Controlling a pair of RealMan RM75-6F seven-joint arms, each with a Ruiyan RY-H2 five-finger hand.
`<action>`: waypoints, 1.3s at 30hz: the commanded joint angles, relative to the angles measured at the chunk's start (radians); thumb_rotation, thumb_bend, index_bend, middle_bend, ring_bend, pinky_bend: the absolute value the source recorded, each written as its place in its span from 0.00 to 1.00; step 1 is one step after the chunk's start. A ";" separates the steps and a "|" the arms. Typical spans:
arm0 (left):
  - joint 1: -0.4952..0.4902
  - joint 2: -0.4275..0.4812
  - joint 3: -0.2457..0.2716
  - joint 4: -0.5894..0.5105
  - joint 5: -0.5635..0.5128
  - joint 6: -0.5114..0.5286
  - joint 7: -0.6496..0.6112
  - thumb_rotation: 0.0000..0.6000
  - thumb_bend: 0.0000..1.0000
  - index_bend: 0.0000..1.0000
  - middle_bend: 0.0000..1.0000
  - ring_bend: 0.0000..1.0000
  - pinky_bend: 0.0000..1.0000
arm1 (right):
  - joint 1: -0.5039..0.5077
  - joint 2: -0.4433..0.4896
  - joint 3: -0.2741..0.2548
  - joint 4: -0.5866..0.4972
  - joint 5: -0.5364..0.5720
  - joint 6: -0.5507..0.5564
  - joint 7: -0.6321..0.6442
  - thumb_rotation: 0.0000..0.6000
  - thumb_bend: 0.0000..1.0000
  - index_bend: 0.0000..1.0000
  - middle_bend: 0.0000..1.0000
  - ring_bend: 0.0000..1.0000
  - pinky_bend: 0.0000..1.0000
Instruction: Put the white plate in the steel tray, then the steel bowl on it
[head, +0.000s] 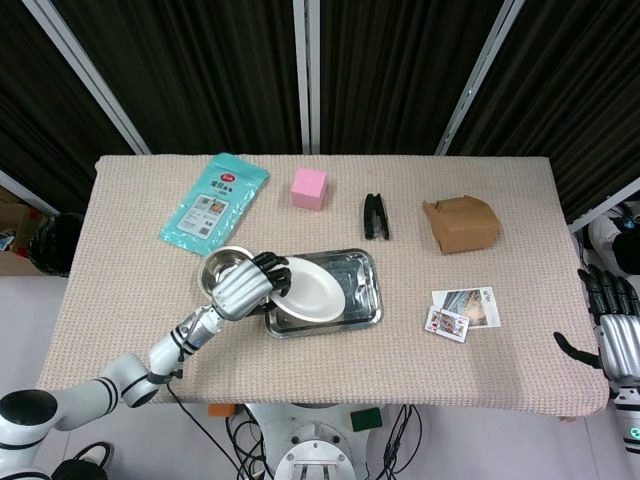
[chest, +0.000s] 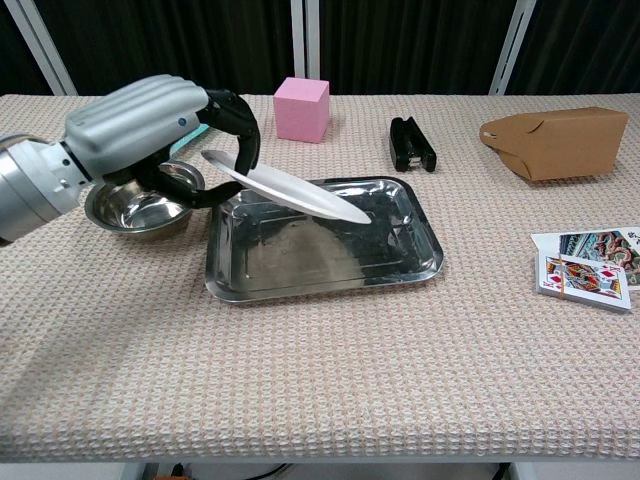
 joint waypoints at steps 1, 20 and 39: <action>-0.030 -0.053 0.010 0.076 -0.016 -0.022 -0.050 1.00 0.41 0.73 0.47 0.29 0.33 | -0.002 0.002 0.000 0.002 0.003 -0.001 0.001 1.00 0.18 0.00 0.00 0.00 0.00; -0.079 -0.228 0.056 0.337 -0.053 -0.025 -0.189 1.00 0.41 0.73 0.48 0.29 0.34 | -0.001 0.006 0.005 0.012 0.021 -0.015 0.002 1.00 0.18 0.00 0.00 0.00 0.00; -0.071 -0.291 0.112 0.512 -0.050 0.035 -0.117 1.00 0.41 0.68 0.47 0.29 0.34 | -0.002 0.003 0.004 0.022 0.025 -0.021 0.011 1.00 0.18 0.00 0.00 0.00 0.00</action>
